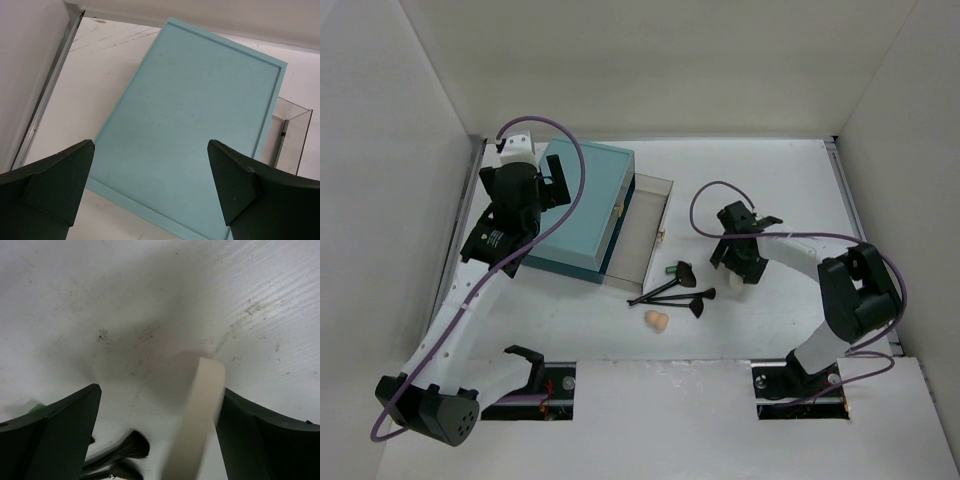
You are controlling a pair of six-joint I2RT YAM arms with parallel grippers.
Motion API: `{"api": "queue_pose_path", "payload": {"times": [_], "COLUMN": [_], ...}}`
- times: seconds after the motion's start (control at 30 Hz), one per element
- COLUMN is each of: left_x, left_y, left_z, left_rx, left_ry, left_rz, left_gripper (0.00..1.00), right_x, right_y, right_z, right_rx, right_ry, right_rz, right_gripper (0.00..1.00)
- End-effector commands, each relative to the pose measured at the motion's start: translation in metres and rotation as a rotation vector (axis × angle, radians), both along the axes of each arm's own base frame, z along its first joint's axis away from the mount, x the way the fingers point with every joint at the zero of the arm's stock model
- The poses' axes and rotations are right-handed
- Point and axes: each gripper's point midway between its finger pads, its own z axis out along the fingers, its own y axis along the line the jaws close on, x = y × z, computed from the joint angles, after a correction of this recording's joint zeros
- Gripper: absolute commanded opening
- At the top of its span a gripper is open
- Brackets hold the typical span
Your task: Organize the makeup
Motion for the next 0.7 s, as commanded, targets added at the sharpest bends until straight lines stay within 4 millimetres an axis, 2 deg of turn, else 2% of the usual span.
{"api": "queue_pose_path", "payload": {"times": [0.0,0.07,0.13,0.2,0.23,0.27,0.37,0.43,0.57,0.67], "left_x": [0.0,-0.002,-0.004,-0.005,-0.005,-0.006,-0.006,-0.005,-0.006,-0.01], "left_y": [0.002,0.005,0.006,0.007,0.007,0.006,0.003,0.001,-0.009,-0.022], "left_z": [0.024,0.025,0.027,0.029,0.03,0.031,0.028,0.024,0.016,0.01], "left_rx": [-0.012,-0.013,-0.015,-0.017,-0.018,-0.019,-0.018,-0.017,-0.025,-0.031], "left_ry": [-0.07,-0.076,-0.083,-0.089,-0.092,-0.095,-0.09,-0.083,-0.068,-0.056], "left_rz": [0.003,0.007,0.01,0.01,0.01,0.007,-0.002,-0.006,-0.033,-0.068], "left_gripper": [1.0,1.0,1.0,1.0,1.0,1.0,1.0,1.0,1.0,1.0], "right_x": [0.004,0.003,0.004,0.01,0.01,0.016,0.026,0.04,0.063,0.08], "right_y": [0.013,0.025,0.031,0.032,0.032,0.031,0.035,0.048,0.096,0.139], "right_z": [0.003,-0.007,-0.011,-0.001,-0.001,0.017,0.054,0.09,0.142,0.159], "right_rx": [0.035,0.097,0.118,0.096,0.096,0.061,0.012,-0.007,0.058,0.125], "right_ry": [0.008,0.03,0.039,0.0,0.0,-0.052,-0.137,-0.222,-0.357,-0.414], "right_rz": [0.014,0.04,0.047,0.051,0.051,0.063,0.111,0.175,0.294,0.383], "right_gripper": [0.82,0.5,0.34,0.23,0.23,0.18,0.16,0.16,0.17,0.18]}}
